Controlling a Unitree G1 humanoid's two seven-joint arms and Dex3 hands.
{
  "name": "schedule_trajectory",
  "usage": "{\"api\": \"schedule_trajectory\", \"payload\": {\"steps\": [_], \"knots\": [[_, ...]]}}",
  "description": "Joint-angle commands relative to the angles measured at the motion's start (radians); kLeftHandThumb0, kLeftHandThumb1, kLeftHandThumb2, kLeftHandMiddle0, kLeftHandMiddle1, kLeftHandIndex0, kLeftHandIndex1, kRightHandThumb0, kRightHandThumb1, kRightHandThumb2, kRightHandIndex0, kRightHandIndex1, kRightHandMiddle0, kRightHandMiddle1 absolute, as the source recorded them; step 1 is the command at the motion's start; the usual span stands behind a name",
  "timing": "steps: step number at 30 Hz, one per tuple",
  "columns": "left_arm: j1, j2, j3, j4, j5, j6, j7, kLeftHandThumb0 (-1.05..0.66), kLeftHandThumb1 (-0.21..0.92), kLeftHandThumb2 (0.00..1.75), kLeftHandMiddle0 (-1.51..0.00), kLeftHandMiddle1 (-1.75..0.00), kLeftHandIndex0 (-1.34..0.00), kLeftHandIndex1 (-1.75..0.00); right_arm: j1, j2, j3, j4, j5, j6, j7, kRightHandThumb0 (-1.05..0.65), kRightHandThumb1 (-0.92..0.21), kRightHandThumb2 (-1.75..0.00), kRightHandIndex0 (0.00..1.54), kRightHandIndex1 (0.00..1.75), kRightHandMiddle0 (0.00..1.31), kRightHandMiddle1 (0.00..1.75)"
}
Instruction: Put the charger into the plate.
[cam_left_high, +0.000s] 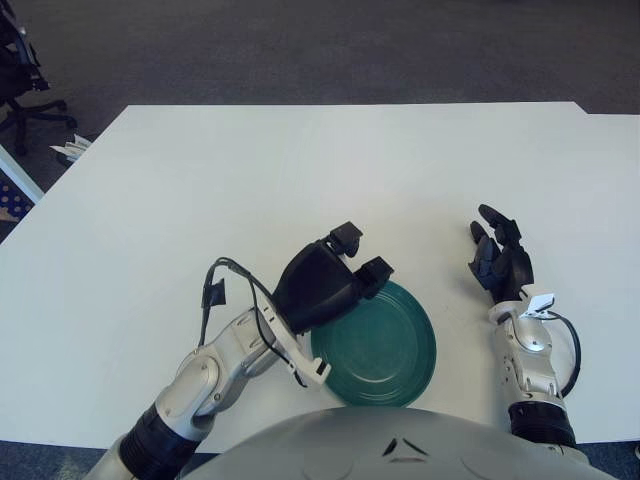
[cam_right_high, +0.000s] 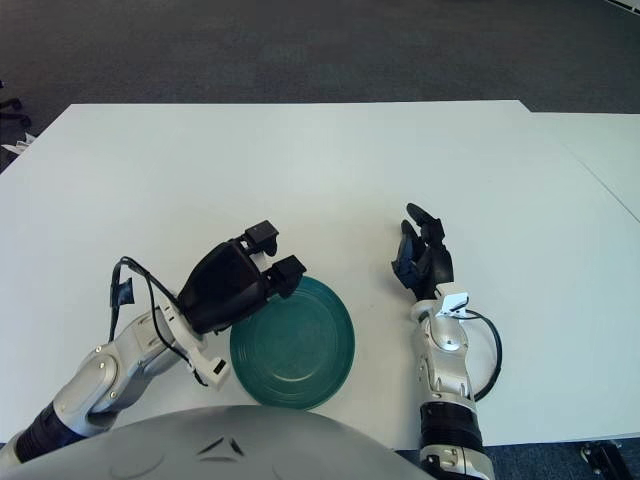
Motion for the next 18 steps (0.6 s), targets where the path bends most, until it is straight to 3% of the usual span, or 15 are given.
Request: {"api": "schedule_trajectory", "payload": {"steps": [1,2,5,13,18], "knots": [[0.005,0.005,0.011,-0.041,-0.043,0.003,-0.072,-0.01,0.06,1.60,-0.81,-1.69,-0.59,-1.75,0.056,0.036,0.031,0.069,-0.016,0.083,-0.004,-0.81,-0.92,-0.85,0.27,0.00,0.00,0.59],[0.014,0.006,0.009,-0.053,-0.050,0.009,-0.098,-0.17,0.17,1.47,-0.93,-1.71,-0.59,-1.75,0.056,0.039,0.029,0.067,-0.006,0.089,-0.003,-0.81,-0.92,-0.85,0.27,0.00,0.00,0.59],[0.029,0.007,0.008,-0.075,-0.053,0.016,-0.139,-0.35,0.33,1.28,-1.09,-1.73,-0.55,-1.75,0.057,0.045,0.026,0.062,0.008,0.096,-0.003,-0.80,-0.92,-0.85,0.28,0.01,0.00,0.60],[0.050,-0.014,-0.001,-0.110,-0.110,0.064,-0.279,-0.43,0.47,1.12,-1.19,-1.75,-0.50,-1.75,0.064,0.061,0.031,0.035,0.013,0.109,-0.014,-0.77,-0.92,-0.85,0.29,0.01,0.00,0.61],[0.015,-0.033,-0.041,-0.084,-0.120,0.037,-0.298,-0.42,0.51,1.07,-1.18,-1.75,-0.47,-1.75,0.071,0.068,0.036,0.016,0.006,0.121,-0.019,-0.77,-0.92,-0.85,0.28,0.01,0.00,0.61]]}}
